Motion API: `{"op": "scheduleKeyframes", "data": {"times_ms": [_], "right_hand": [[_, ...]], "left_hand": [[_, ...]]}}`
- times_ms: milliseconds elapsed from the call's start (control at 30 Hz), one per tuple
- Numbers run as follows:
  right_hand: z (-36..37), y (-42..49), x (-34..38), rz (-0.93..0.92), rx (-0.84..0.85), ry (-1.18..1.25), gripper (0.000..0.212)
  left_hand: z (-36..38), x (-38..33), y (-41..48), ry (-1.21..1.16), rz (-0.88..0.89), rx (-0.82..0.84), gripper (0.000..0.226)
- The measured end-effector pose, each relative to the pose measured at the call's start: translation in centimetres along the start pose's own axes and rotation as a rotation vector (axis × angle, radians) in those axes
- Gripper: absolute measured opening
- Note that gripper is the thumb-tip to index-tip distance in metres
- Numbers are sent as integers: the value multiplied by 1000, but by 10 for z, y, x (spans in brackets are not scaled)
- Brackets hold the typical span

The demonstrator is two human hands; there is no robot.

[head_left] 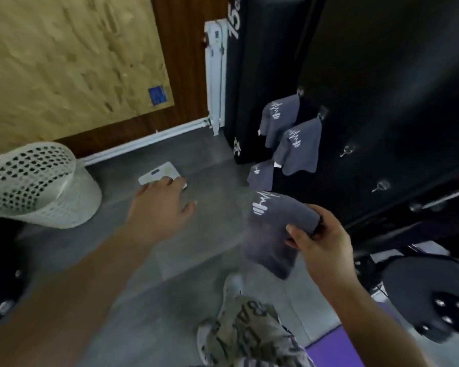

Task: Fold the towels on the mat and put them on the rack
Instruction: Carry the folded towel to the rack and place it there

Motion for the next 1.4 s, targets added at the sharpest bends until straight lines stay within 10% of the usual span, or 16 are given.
{"op": "scheduleKeyframes", "data": {"times_ms": [533, 1033, 1400], "right_hand": [[-55, 234, -6, 50, -152, -51, 52], [-61, 266, -36, 139, -76, 69, 65], [-95, 276, -86, 66, -158, 388, 47]], "left_hand": [[18, -222, 289, 29, 623, 229, 51], [104, -388, 281, -625, 934, 1214, 41], [132, -396, 290, -576, 935, 1224, 18]]}}
Point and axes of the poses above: each hand's wrist, its own y-axis towards the middle knuckle, its own z-axis out of the palm, x = y × z, the point moved 10 cm from there along y, towards the middle knuckle, and after that the axes turned 4 degrees about y, right-handed, at the moved point
